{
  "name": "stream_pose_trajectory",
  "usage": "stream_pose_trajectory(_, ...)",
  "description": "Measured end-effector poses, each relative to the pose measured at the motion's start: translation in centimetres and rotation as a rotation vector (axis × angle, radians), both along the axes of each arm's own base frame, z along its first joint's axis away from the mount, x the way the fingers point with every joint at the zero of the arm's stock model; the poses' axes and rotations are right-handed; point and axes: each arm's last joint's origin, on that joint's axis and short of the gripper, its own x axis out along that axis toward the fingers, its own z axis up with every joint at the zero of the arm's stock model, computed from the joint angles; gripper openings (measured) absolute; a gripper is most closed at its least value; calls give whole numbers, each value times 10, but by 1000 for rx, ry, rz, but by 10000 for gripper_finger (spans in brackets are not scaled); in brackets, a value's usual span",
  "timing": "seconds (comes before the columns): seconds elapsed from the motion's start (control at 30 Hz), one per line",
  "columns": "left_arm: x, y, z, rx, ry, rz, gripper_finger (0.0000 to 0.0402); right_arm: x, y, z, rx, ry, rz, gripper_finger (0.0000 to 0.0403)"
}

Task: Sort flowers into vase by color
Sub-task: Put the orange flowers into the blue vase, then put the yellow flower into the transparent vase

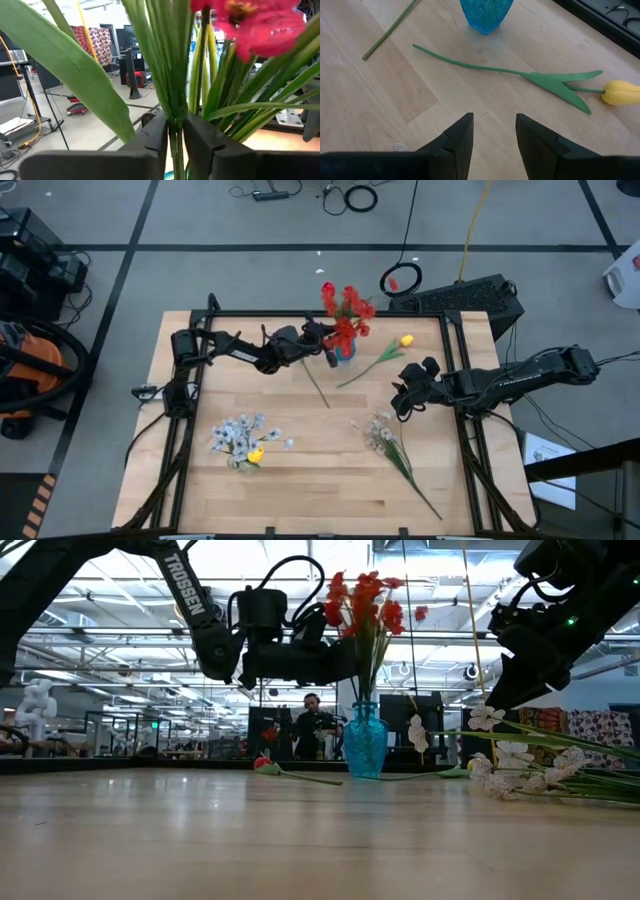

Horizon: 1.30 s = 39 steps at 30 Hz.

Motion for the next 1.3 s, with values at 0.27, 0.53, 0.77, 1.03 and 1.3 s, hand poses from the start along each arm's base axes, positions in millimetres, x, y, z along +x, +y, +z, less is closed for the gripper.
stream_pose_trajectory(0.27,3,-6,-5,-19,51,-3,140,0,0,0,4,3,-5,139)
stream_pose_trajectory(0.53,5,-16,-7,-34,91,26,145,-1,0,-1,13,0,-13,139)
stream_pose_trajectory(0.77,-2,-18,13,-50,164,133,145,-3,0,-2,30,15,-40,139)
stream_pose_trajectory(1.03,-17,-23,27,-103,366,137,145,-3,0,-2,33,9,-50,139)
stream_pose_trajectory(1.3,-32,-34,39,-175,475,163,145,-3,0,-3,69,-22,-93,139)
